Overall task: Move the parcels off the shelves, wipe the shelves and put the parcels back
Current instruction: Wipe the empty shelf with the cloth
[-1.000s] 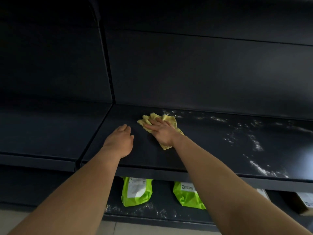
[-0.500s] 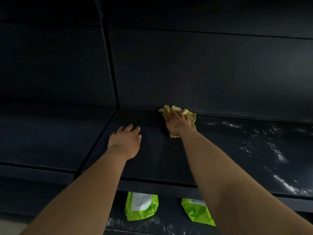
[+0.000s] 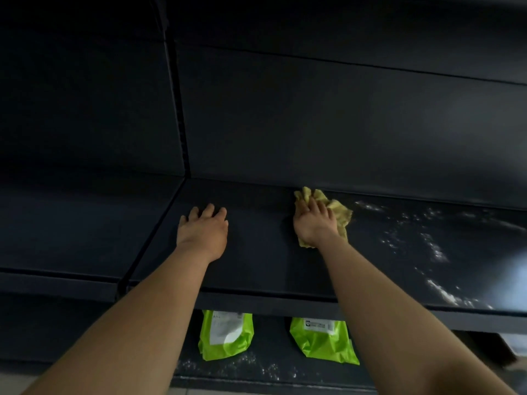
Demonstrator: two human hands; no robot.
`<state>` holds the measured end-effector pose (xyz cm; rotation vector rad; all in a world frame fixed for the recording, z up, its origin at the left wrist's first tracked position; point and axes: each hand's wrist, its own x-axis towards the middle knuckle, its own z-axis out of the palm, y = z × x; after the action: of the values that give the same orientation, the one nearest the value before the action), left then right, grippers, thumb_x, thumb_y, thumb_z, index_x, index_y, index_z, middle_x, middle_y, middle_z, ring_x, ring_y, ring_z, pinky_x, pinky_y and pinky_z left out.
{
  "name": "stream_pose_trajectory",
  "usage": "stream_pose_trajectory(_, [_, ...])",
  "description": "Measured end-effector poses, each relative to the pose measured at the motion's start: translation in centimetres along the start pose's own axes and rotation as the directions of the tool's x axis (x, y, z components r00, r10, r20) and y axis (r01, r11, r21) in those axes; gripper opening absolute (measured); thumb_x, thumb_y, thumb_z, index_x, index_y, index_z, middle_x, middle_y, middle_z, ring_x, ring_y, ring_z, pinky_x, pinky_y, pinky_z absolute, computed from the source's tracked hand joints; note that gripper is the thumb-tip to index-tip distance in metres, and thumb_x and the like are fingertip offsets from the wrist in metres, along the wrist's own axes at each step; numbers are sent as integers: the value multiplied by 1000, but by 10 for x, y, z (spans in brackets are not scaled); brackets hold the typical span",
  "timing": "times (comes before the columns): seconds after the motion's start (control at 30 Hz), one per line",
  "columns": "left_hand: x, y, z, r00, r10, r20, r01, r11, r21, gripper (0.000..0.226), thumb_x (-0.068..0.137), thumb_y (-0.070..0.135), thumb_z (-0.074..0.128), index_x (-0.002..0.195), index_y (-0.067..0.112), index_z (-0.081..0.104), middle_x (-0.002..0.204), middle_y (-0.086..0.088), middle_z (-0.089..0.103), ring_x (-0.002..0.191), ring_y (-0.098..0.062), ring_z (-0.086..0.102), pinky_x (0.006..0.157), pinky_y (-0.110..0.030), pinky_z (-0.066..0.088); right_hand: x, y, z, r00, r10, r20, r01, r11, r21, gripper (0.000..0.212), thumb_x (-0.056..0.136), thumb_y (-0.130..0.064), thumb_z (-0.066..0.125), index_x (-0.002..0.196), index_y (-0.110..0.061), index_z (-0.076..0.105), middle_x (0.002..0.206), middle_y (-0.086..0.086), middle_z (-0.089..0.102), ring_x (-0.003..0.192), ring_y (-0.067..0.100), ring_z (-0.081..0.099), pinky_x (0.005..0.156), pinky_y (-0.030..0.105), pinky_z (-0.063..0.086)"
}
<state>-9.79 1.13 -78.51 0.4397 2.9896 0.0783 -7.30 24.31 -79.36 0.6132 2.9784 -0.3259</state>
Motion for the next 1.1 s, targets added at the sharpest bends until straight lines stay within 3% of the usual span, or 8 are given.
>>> stream_pose_trajectory(0.2, [-7,25,-13,990,24,138,-19,999,-42,52,103,39,21,152,30,8,161,-1,1,145,-33,7,115,-52,18,-32,-2,4,999,-40,-29,40,999,10,56,101,-36,18,154,-22,6,162,0,-4,148,23,-5,120,41,-3])
stream_pose_trajectory(0.4, [-33,70,2,984,150,96,-145,987,-63,51,103,38,22,152,30,10,160,-3,2,145,-35,1,115,-58,9,-68,49,-2,996,74,-42,-74,997,-3,57,102,-37,20,154,-22,4,162,0,-5,148,22,-5,120,40,-1])
stream_pose_trajectory(0.53, [-45,82,11,979,201,45,-197,977,-82,50,102,39,22,151,29,14,160,-5,5,145,-36,2,115,-59,7,-96,83,-9,985,152,-83,-148,988,53,60,100,-27,28,154,-25,3,162,3,0,148,21,-1,120,40,1])
stream_pose_trajectory(0.67, [-48,81,17,980,196,32,-192,977,-88,50,102,40,16,151,31,10,160,-4,0,146,-35,-2,115,-59,2,-118,51,3,982,-56,-181,74,993,94,75,91,-15,41,152,-35,3,161,4,4,147,22,6,119,40,4])
stream_pose_trajectory(0.77, [-50,83,17,983,180,45,-176,981,-83,50,103,39,15,152,32,7,161,-3,-3,146,-34,-4,115,-58,1,-120,26,13,970,-197,-140,198,980,-8,62,95,-19,38,153,-26,16,161,1,12,147,20,7,120,37,2])
stream_pose_trajectory(0.93, [-53,90,15,990,137,41,-134,988,-71,51,103,32,18,152,32,3,160,-3,-5,146,-32,-5,116,-57,1,-124,54,8,967,-207,-151,210,978,3,58,97,-19,34,153,-22,19,161,-2,12,148,17,4,120,34,0])
stream_pose_trajectory(1.1, [-57,117,16,995,99,7,-98,992,-75,57,101,22,31,152,26,6,160,-6,-1,147,-30,-1,117,-56,4,-122,129,-7,979,-109,-173,112,994,4,57,98,-18,33,153,-24,19,161,-1,13,148,16,6,119,32,-1])
